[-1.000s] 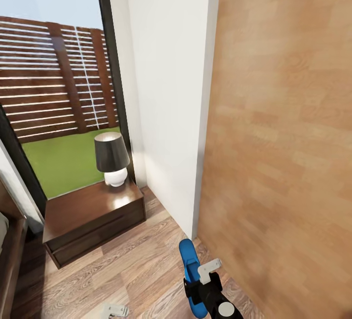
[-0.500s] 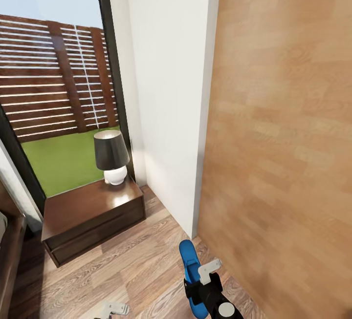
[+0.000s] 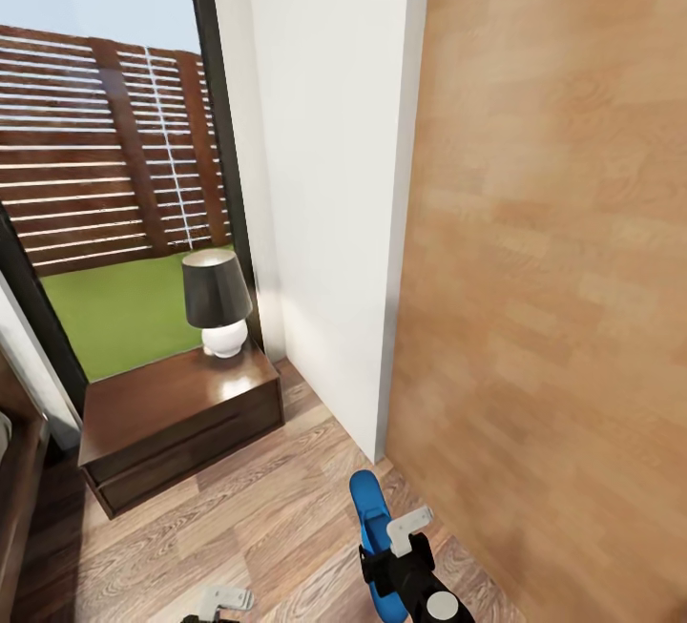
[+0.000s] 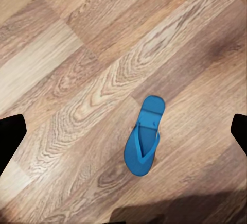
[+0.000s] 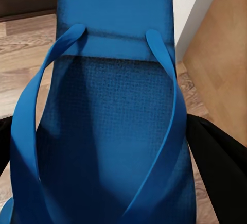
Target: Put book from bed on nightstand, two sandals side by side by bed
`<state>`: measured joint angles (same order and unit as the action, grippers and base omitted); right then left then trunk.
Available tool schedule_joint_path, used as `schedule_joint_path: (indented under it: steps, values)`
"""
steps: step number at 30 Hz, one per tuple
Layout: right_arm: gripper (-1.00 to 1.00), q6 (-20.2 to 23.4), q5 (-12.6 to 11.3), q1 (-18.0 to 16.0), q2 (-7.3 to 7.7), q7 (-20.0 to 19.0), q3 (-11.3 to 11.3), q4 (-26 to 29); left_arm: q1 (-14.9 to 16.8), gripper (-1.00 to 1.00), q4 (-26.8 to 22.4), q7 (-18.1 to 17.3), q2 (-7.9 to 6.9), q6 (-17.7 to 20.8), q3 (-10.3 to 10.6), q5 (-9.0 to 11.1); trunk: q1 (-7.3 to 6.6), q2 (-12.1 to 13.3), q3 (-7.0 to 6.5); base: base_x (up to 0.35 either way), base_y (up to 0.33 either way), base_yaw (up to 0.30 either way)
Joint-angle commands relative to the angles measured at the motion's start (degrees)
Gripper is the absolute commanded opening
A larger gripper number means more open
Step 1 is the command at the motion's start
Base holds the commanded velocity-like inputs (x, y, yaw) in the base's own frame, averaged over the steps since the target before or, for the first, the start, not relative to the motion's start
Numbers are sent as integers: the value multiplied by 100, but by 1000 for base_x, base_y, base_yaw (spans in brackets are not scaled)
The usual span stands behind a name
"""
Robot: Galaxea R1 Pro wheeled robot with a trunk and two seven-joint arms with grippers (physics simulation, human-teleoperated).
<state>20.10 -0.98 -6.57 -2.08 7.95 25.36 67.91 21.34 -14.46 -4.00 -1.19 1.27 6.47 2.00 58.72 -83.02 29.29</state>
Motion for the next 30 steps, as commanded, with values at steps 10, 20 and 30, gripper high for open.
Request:
schedule_joint_path:
  steps: [10,20,30]
  values:
    - [-100,59,18,-52,-14,74,317,54,2,100,-4,-5,-12,-105,40,15,220,-406,186,0,0,0]
    - [-100,54,20,-70,-10,75,328,52,2,100,-4,-5,-12,-133,40,11,440,-807,365,0,0,0]
    - [-100,47,25,-93,10,75,322,47,2,100,-4,-5,-16,-136,41,11,659,-1208,545,0,0,0]
